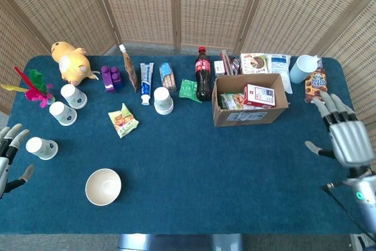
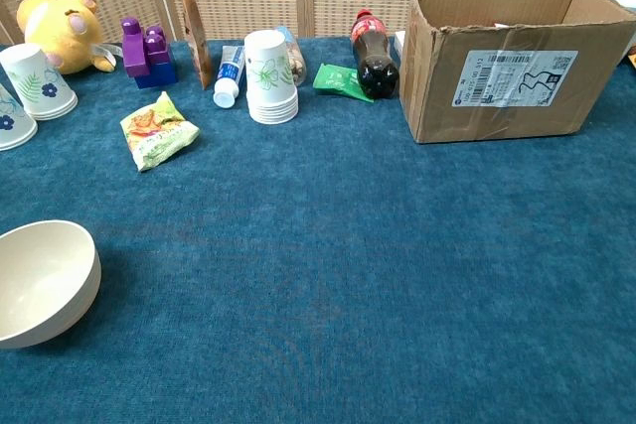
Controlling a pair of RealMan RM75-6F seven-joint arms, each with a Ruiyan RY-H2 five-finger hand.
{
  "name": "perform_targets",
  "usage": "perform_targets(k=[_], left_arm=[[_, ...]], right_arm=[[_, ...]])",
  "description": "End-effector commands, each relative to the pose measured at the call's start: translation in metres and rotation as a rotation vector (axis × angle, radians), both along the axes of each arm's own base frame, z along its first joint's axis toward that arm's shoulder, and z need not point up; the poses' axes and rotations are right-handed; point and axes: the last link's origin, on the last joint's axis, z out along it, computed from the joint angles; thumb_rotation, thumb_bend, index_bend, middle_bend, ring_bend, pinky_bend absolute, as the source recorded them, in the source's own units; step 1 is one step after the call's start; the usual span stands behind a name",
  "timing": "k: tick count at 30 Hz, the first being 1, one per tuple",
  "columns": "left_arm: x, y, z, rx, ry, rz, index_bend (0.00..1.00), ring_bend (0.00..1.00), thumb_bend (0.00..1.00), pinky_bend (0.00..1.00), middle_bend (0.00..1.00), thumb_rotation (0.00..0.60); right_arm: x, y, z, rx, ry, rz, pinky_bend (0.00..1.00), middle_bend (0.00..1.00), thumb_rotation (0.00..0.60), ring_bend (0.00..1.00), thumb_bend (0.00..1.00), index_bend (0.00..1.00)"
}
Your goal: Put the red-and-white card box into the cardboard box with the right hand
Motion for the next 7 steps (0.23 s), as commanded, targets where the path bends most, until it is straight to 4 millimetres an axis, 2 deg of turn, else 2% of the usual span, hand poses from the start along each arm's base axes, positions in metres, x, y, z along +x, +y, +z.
perform_targets(k=[1, 7], left_arm=[[0.001, -0.002, 0.001, 0.003, 0.002, -0.004, 0.11, 0.0, 0.38, 0.0, 0.0, 0.6], [0.001, -0.005, -0.001, 0.003, -0.003, 0.001, 0.11, 0.0, 0.38, 0.0, 0.0, 0.6]], right_arm=[[-0.014, 0.017, -0.001, -0.006, 0.001, -0.015, 0.21, 0.0, 0.521, 0.0, 0.15, 0.0], [-0.026, 0.035, -0.005, 0.011, 0.023, -0.05, 0.21, 0.0, 0.518, 0.0, 0.14, 0.0]])
